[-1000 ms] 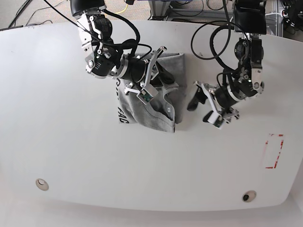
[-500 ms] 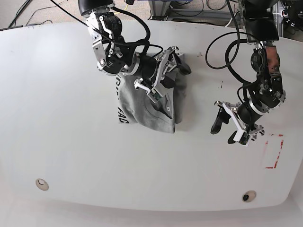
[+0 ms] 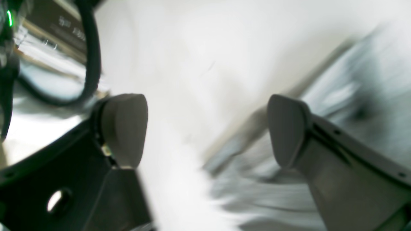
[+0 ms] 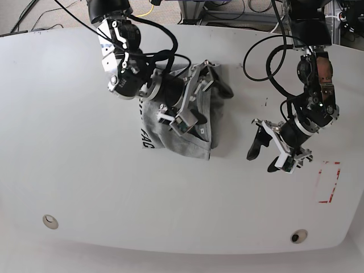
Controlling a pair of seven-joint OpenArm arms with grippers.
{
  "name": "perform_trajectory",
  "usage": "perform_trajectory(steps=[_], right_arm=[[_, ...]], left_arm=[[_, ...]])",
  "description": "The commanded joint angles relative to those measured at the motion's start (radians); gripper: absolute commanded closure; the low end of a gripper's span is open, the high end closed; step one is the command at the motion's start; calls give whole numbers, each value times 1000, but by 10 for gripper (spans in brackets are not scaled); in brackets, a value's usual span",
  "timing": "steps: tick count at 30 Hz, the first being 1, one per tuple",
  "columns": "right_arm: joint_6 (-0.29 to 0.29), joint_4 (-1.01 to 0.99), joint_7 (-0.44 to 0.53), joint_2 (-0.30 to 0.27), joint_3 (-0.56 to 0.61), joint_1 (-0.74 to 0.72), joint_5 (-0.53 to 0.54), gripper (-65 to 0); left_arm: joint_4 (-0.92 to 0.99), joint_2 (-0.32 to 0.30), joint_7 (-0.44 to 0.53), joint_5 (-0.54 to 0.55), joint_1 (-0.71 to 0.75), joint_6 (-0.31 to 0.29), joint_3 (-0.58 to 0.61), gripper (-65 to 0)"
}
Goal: Layout the t-shirt on the table in an organized manner, then fold the t-shirt properly
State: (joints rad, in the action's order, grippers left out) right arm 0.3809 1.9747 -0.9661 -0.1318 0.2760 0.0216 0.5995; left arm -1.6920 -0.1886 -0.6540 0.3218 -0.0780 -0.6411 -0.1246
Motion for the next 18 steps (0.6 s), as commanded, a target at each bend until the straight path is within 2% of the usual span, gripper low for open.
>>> perform_trajectory(steps=[1, 6, 11, 18], right_arm=[[2, 13, 19, -42, -53, -44, 0, -515], [7, -18, 23, -98, -120, -85, 0, -509], [19, -70, 59, -160, -134, -111, 0, -491], [89, -177, 197, -211, -134, -114, 0, -358]], left_arm=[[-52, 19, 26, 23, 2, -6, 35, -376], [-101, 33, 26, 23, 36, -6, 112, -376], [-119, 61, 26, 23, 83, -6, 184, -376], [-124, 68, 26, 21, 146, -6, 273, -376]])
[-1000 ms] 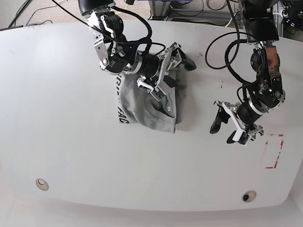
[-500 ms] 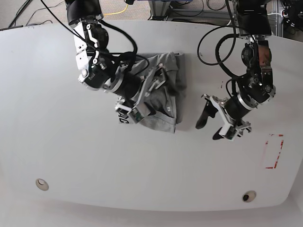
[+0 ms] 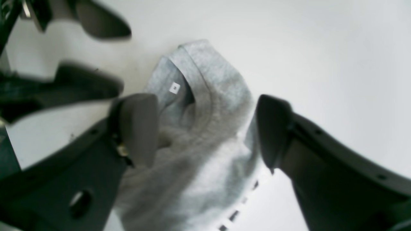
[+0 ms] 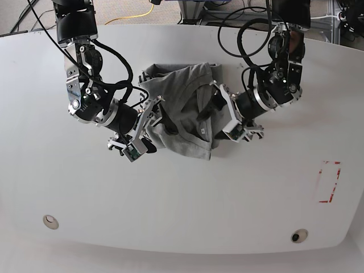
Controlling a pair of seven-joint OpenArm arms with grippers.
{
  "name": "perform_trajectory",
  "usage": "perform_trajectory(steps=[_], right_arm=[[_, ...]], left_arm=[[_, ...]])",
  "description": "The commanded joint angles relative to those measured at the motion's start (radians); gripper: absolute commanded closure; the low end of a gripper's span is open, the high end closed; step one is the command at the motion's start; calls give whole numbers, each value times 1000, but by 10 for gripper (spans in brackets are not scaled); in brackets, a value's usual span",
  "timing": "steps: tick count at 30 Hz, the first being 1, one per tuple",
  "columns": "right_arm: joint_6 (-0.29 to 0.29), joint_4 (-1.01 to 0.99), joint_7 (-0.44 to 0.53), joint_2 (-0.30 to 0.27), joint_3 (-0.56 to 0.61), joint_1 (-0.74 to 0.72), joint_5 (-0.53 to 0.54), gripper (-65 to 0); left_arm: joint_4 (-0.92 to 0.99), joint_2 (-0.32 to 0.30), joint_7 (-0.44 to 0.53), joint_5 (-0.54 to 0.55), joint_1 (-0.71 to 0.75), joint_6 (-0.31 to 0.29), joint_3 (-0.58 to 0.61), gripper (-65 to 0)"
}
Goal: Layout the t-shirt on the table in an organized manner, then fold the t-shirt properly
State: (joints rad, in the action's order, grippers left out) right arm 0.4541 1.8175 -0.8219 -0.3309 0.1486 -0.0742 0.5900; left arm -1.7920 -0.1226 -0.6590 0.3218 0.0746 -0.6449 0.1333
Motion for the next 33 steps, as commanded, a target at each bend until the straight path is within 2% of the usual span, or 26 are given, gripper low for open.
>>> perform_trajectory(steps=[1, 4, 9, 16, 18, 21, 24, 28, 30, 33], right_arm=[[25, -46, 77, -20, -7, -19, 9, -335], [59, -120, 149, -32, -7, -26, 9, -274], [113, -233, 235, -30, -7, -36, 9, -211], [197, -368, 326, -20, -5, -49, 6, -152], [214, -402, 350, -3, -5, -48, -12, -147], [243, -451, 378, 34, -5, -45, -97, -146], [244, -482, 395, 82, -5, -36, -207, -146], [244, -490, 467, 135, -7, 3, -339, -146], [244, -488, 488, 148, -7, 14, -374, -146], [244, -447, 468, 152, -8, 21, -368, -152]], left_arm=[[-24, 4, 31, 21, 3, -2, 32, -376], [-19, 4, 31, 21, 24, -2, 75, -376], [-1, 4, 32, 20, 58, 1, 111, -376], [39, -7, 32, 17, 87, 1, 105, -372], [56, -30, 32, 17, 87, 1, 104, -372], [82, -78, 35, 17, 84, 1, 104, -372], [108, -110, 35, 18, 78, 1, 101, -372], [126, -130, 37, 18, 78, 1, 44, -372], [131, -131, 37, 18, 78, 0, 9, -372], [130, -131, 35, 18, 78, -2, -37, -372]])
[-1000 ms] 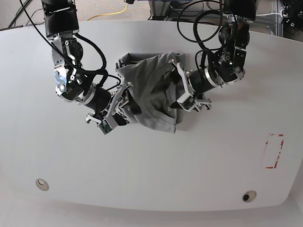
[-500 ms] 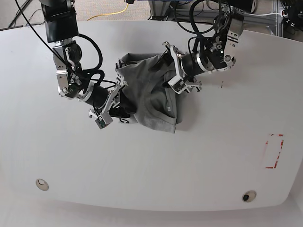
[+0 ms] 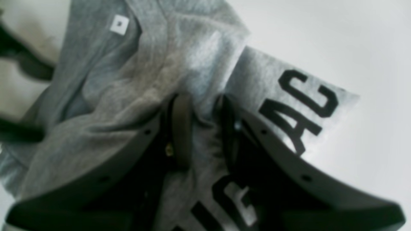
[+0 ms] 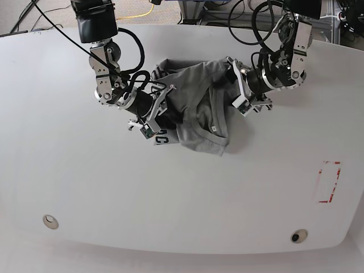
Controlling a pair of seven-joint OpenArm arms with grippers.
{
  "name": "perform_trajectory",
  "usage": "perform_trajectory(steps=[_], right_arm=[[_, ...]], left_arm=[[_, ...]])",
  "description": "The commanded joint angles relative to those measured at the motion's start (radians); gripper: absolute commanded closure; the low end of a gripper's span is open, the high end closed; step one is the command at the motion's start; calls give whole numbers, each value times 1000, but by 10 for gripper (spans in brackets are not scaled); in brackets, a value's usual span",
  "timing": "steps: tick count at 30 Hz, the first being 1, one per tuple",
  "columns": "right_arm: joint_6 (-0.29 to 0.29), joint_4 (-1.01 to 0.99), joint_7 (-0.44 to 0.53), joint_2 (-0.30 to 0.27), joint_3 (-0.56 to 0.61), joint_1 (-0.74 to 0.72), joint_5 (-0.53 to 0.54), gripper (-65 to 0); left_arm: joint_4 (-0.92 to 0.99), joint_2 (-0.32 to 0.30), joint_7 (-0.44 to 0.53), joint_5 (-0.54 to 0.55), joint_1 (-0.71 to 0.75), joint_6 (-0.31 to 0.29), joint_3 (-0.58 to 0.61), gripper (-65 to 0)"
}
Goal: Layout the t-shirt on the table in an organized manner, then fold the t-shirt properly
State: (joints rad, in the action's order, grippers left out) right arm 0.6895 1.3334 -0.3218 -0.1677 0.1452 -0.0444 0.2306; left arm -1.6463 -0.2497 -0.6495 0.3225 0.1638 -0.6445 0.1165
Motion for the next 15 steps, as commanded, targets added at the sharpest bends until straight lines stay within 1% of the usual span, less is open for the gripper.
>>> perform_trajectory(steps=[1, 7, 8, 10, 12, 13, 15], right_arm=[[9, 56, -43, -13, -5, -8, -3, -152], [9, 215, -153, -20, -22, -7, 29, -155], [9, 265, -193, -22, -48, -7, 29, -166], [9, 318, -247, -17, -81, -7, 31, -200], [9, 380, -303, -16, -111, -7, 33, -260], [9, 413, -337, -14, -120, -7, 33, -301], [9, 463, -382, -2, -126, -4, 33, -352]], left_arm=[[-16, -4, 26, 19, -11, -2, -31, -372], [-36, -4, 24, 19, -20, -2, -56, -372], [-44, -4, 24, 19, -20, -2, -56, -372], [-56, -4, 23, 19, -19, -2, -56, -372], [-64, -4, 23, 19, -19, -2, -56, -372], [-65, -4, 23, 19, -19, -2, -56, -372], [-65, -4, 23, 19, -19, -2, -57, -372]])
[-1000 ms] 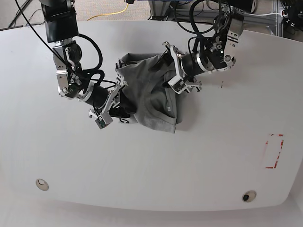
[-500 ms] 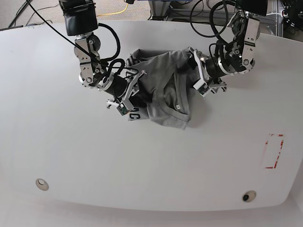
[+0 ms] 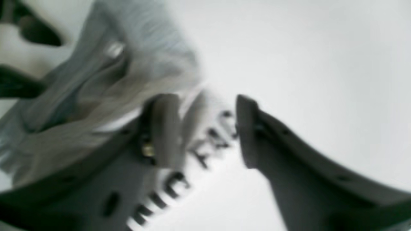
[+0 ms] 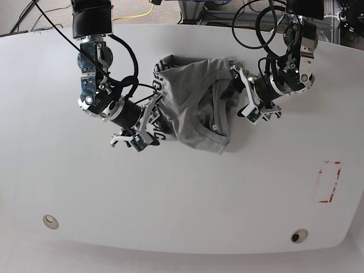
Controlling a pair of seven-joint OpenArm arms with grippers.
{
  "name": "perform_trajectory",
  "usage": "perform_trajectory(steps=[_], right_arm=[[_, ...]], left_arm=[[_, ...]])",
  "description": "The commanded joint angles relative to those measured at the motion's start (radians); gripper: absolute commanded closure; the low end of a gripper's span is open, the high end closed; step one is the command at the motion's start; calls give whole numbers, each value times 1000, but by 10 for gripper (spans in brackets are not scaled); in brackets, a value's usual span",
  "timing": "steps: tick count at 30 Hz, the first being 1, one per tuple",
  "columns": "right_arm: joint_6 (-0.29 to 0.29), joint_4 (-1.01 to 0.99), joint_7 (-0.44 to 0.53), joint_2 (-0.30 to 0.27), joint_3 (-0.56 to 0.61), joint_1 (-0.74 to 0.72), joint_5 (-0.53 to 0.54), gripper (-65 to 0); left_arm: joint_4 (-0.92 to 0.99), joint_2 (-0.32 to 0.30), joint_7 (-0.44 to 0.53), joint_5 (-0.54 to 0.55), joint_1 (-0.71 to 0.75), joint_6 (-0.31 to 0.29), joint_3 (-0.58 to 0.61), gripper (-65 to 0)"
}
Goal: Layout the t-shirt on the table in an organized manner, then fold the t-shirt properly
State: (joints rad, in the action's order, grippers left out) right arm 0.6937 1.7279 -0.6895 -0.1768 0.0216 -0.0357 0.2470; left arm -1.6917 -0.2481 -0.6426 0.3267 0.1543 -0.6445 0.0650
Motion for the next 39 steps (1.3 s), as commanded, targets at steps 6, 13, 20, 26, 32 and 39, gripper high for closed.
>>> perform_trajectory(steps=[6, 13, 20, 26, 32, 39], right_arm=[[4, 198, -108, 69, 7, 66, 16, -438], [4, 208, -111, 113, 90, 165, 13, -438], [4, 203, -109, 144, 165, 217, 7, -438], [4, 197, -86, 144, 203, 264, 5, -442], [4, 148, -81, 125, 268, 279, 5, -444], [4, 80, -57, 98, 323, 268, -10, -445]], left_arm=[[-23, -6, 16, 18, -8, -5, -41, -372], [-34, -6, 16, 18, -11, -54, -150, -303], [-29, -6, 16, 13, -20, -54, -304, -235], [-29, -56, 14, 12, -45, -54, -393, -235], [-28, -115, 14, 15, -57, -54, -413, -236], [-28, -142, 14, 15, -54, -54, -419, -236]])
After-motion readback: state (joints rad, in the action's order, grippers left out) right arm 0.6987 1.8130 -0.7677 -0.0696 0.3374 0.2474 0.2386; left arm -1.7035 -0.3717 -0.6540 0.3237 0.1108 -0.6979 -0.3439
